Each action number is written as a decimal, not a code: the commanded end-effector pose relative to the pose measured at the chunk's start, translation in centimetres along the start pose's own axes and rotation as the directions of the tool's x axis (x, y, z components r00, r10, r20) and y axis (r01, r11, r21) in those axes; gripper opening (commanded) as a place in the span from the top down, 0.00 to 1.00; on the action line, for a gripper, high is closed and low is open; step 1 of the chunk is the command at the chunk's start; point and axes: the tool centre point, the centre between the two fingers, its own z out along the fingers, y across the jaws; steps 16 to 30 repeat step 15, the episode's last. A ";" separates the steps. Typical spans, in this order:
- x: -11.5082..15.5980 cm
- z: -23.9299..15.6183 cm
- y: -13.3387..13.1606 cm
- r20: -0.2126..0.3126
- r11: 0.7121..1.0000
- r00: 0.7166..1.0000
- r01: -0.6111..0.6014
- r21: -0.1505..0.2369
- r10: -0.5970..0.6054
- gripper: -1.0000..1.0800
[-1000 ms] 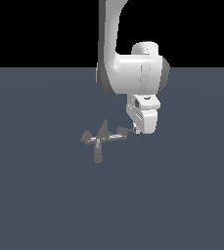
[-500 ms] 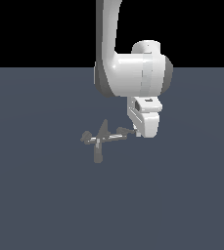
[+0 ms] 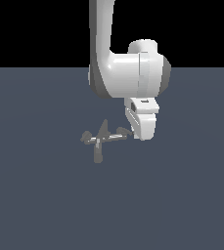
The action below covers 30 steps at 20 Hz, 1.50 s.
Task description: Turn on the faucet by rotating a designated handle.
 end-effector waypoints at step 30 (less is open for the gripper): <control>-7.7 -0.2 -3.4 0.017 0.998 0.998 0.061 0.001 -0.061 1.00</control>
